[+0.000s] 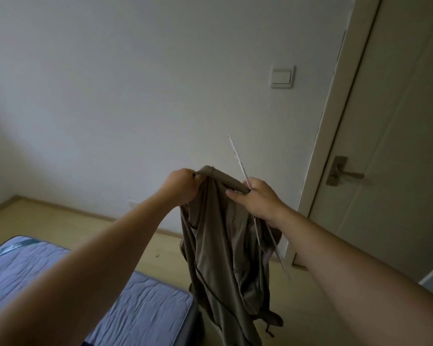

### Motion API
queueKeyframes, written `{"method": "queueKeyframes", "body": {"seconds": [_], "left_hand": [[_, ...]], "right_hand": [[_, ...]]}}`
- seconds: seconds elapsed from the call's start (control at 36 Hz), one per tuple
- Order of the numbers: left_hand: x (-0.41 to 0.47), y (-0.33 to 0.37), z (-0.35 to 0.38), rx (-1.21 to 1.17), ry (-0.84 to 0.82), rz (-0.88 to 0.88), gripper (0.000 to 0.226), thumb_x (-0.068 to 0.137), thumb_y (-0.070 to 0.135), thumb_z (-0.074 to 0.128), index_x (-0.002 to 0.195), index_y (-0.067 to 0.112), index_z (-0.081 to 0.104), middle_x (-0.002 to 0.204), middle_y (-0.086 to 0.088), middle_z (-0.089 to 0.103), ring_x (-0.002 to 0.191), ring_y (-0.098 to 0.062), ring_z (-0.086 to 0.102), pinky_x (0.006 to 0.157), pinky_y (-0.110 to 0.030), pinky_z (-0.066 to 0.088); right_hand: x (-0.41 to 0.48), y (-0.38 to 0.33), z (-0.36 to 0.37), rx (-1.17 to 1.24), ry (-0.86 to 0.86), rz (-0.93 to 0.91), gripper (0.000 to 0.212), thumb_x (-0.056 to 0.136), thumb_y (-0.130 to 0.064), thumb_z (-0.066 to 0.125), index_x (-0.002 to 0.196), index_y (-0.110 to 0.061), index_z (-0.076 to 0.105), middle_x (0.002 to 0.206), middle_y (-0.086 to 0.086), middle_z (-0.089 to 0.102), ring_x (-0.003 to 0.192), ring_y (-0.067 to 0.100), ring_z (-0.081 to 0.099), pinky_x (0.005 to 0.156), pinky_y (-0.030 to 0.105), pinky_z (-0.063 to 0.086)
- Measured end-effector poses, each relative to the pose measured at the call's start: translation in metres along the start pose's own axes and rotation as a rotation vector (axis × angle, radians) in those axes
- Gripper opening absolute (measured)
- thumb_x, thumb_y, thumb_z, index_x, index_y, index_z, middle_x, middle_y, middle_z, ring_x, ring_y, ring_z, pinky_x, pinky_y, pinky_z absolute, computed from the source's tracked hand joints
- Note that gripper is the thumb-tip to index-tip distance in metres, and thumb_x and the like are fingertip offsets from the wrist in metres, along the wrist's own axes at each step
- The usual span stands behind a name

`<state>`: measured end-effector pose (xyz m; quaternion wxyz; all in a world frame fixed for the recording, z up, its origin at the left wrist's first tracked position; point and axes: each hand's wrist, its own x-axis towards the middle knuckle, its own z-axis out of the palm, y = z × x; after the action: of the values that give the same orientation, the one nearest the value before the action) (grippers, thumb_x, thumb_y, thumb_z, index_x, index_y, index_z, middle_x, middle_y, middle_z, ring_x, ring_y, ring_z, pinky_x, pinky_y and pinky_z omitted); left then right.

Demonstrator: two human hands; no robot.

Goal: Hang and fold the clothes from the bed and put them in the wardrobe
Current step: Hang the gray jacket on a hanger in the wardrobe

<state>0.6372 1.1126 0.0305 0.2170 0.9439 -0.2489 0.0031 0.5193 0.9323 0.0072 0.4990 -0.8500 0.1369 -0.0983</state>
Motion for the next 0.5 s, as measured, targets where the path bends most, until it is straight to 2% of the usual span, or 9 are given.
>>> {"method": "queueKeyframes", "body": {"seconds": [0.08, 0.17, 0.22, 0.28, 0.33, 0.42, 0.5], "left_hand": [[0.003, -0.014, 0.018, -0.063, -0.071, -0.003, 0.046, 0.098, 0.055, 0.045, 0.076, 0.016, 0.054, 0.074, -0.002, 0.058, 0.073, -0.024, 0.056, 0.056, -0.028, 0.037], [0.003, -0.024, 0.029, -0.069, -0.167, 0.077, 0.048, 0.076, 0.063, 0.074, 0.087, 0.02, 0.055, 0.082, 0.003, 0.058, 0.077, -0.018, 0.056, 0.058, -0.028, 0.038], [0.003, -0.028, 0.039, 0.05, -0.214, 0.165, 0.055, 0.065, 0.053, 0.086, 0.097, 0.02, 0.056, 0.092, 0.004, 0.061, 0.085, -0.021, 0.058, 0.064, -0.031, 0.038], [0.003, -0.03, 0.054, 0.163, -0.167, 0.252, 0.039, 0.072, 0.031, 0.079, 0.101, 0.018, 0.057, 0.1, -0.004, 0.064, 0.096, -0.029, 0.061, 0.071, -0.031, 0.039], [0.003, -0.028, 0.069, 0.161, -0.119, 0.252, 0.023, 0.075, 0.015, 0.064, 0.098, 0.018, 0.06, 0.101, -0.008, 0.062, 0.1, -0.033, 0.06, 0.075, -0.032, 0.043], [0.004, -0.029, 0.09, 0.092, -0.102, 0.141, 0.02, 0.076, 0.009, 0.058, 0.092, 0.018, 0.065, 0.094, -0.003, 0.052, 0.099, -0.032, 0.058, 0.076, -0.029, 0.043], [0.005, -0.033, 0.112, 0.037, -0.11, -0.034, 0.014, 0.079, 0.008, 0.056, 0.083, 0.019, 0.063, 0.093, -0.005, 0.056, 0.099, -0.034, 0.061, 0.081, -0.034, 0.051]], "right_hand": [[0.006, -0.011, -0.008, -0.035, 0.041, -0.026, 0.04, 0.079, -0.042, 0.082, 0.077, -0.018, 0.05, 0.068, -0.004, 0.05, 0.063, 0.012, 0.05, 0.058, 0.028, 0.036], [0.012, -0.019, -0.025, -0.049, 0.102, -0.013, 0.045, 0.074, -0.03, 0.087, 0.071, -0.022, 0.043, 0.07, -0.006, 0.044, 0.063, 0.01, 0.043, 0.057, 0.026, 0.03], [0.014, -0.021, -0.038, -0.038, 0.135, 0.001, 0.047, 0.072, -0.022, 0.087, 0.069, -0.023, 0.04, 0.07, -0.007, 0.04, 0.061, 0.009, 0.04, 0.054, 0.024, 0.027], [0.014, -0.022, -0.049, -0.044, 0.135, 0.008, 0.045, 0.073, -0.018, 0.085, 0.069, -0.023, 0.041, 0.071, -0.008, 0.041, 0.062, 0.008, 0.041, 0.054, 0.024, 0.028], [0.012, -0.023, -0.058, -0.056, 0.143, 0.005, 0.043, 0.073, -0.016, 0.084, 0.069, -0.022, 0.041, 0.071, -0.008, 0.041, 0.062, 0.009, 0.041, 0.055, 0.026, 0.029], [0.006, -0.024, -0.071, -0.067, 0.182, -0.004, 0.047, 0.072, -0.016, 0.081, 0.065, -0.023, 0.035, 0.063, -0.009, 0.038, 0.055, 0.01, 0.037, 0.052, 0.028, 0.028], [-0.004, -0.024, -0.091, -0.065, 0.208, -0.007, 0.048, 0.07, -0.014, 0.079, 0.059, -0.022, 0.033, 0.052, -0.013, 0.035, 0.042, 0.002, 0.033, 0.039, 0.017, 0.026]]}}
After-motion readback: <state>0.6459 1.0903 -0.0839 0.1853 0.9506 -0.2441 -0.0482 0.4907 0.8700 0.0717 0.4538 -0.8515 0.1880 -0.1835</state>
